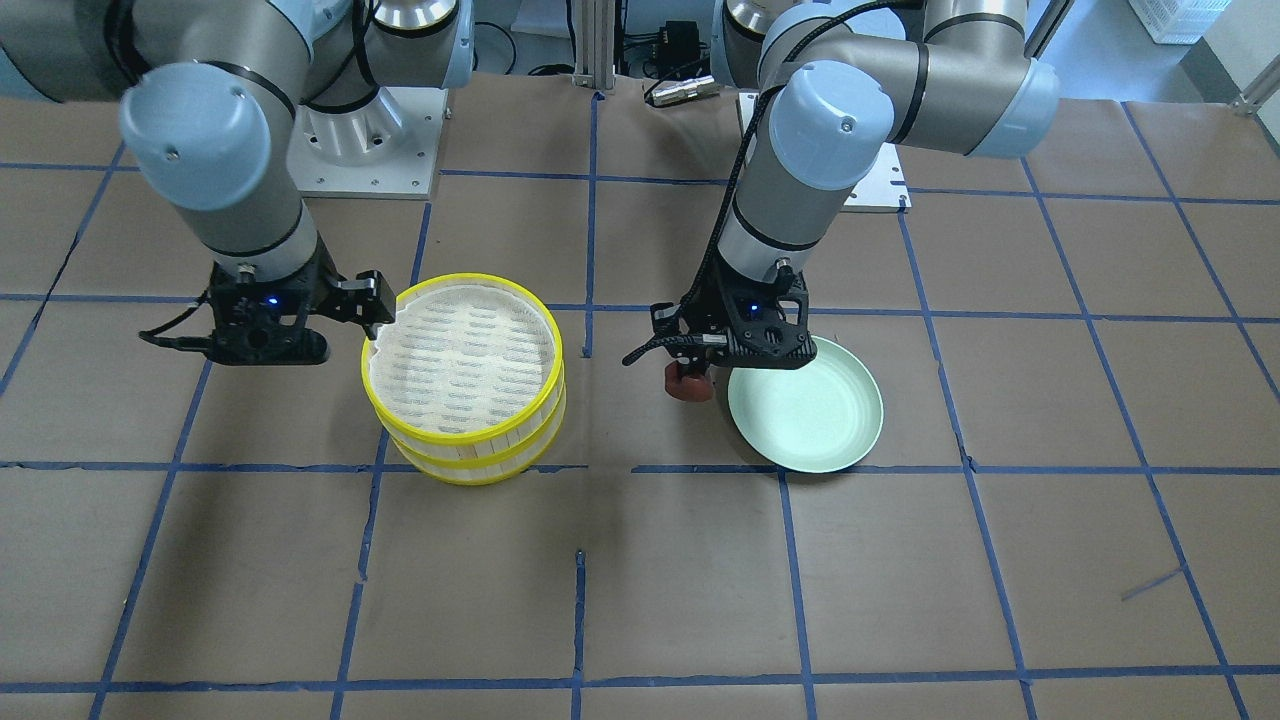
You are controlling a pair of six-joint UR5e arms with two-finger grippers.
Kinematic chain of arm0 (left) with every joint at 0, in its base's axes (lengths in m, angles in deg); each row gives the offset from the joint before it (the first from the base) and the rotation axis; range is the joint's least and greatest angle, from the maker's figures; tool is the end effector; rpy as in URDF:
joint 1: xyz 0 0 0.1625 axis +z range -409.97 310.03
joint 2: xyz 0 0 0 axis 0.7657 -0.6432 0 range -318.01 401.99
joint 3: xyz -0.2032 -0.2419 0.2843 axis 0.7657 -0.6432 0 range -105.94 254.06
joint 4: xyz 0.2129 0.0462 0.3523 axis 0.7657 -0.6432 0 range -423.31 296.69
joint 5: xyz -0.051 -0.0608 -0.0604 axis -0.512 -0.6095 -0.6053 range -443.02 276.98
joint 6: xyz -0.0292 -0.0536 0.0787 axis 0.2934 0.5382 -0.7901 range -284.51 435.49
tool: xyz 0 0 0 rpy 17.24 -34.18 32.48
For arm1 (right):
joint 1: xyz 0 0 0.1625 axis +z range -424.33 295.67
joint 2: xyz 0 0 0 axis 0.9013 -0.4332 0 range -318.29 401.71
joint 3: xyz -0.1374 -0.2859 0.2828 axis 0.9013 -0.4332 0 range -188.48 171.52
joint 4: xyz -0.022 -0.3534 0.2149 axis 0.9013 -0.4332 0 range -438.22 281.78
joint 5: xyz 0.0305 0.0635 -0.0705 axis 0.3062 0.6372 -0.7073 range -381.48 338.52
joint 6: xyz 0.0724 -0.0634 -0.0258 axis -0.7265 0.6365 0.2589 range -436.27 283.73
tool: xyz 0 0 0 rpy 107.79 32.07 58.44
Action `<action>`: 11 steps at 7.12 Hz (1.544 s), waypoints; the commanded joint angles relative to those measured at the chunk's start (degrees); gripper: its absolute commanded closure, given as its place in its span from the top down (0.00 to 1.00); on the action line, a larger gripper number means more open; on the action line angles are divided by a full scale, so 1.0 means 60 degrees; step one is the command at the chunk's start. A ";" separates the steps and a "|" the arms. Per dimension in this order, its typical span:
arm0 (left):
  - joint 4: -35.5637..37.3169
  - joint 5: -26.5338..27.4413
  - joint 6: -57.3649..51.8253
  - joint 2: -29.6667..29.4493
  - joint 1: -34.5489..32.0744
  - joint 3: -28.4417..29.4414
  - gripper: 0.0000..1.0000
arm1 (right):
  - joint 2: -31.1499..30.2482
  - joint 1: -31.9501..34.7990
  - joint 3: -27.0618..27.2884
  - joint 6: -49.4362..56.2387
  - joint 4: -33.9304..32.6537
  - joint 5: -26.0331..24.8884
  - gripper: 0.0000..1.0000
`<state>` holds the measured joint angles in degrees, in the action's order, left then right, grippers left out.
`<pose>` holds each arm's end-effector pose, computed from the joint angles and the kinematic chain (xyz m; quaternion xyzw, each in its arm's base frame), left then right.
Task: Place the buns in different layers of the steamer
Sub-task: 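Lower brown bun onto top tier with left gripper while right gripper rises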
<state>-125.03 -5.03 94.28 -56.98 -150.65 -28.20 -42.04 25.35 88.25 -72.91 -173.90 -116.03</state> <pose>-0.2520 -0.5047 0.3558 0.0637 -0.9906 0.0325 0.1165 0.1225 -0.5153 0.3857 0.0289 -0.9968 -0.0648 0.0375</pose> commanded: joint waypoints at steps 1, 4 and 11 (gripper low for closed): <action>0.0151 -0.0606 0.2497 -0.0232 -0.1100 0.0926 0.02 | -0.0104 -0.0646 -0.2125 -0.0032 0.2024 0.0302 1.00; 0.1376 -0.0998 0.5195 -0.1341 -0.2583 0.1136 0.17 | -0.0118 -0.1704 -0.2250 0.0114 0.1475 0.0348 1.00; 0.1704 -0.0213 0.4064 -0.1551 -0.2966 0.0843 1.00 | -0.0206 -0.1690 -0.2089 0.0114 0.1490 0.0348 1.00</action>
<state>-114.65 -7.75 120.51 -66.09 -168.44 -22.89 -43.27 15.13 75.62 -72.23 -164.94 -114.01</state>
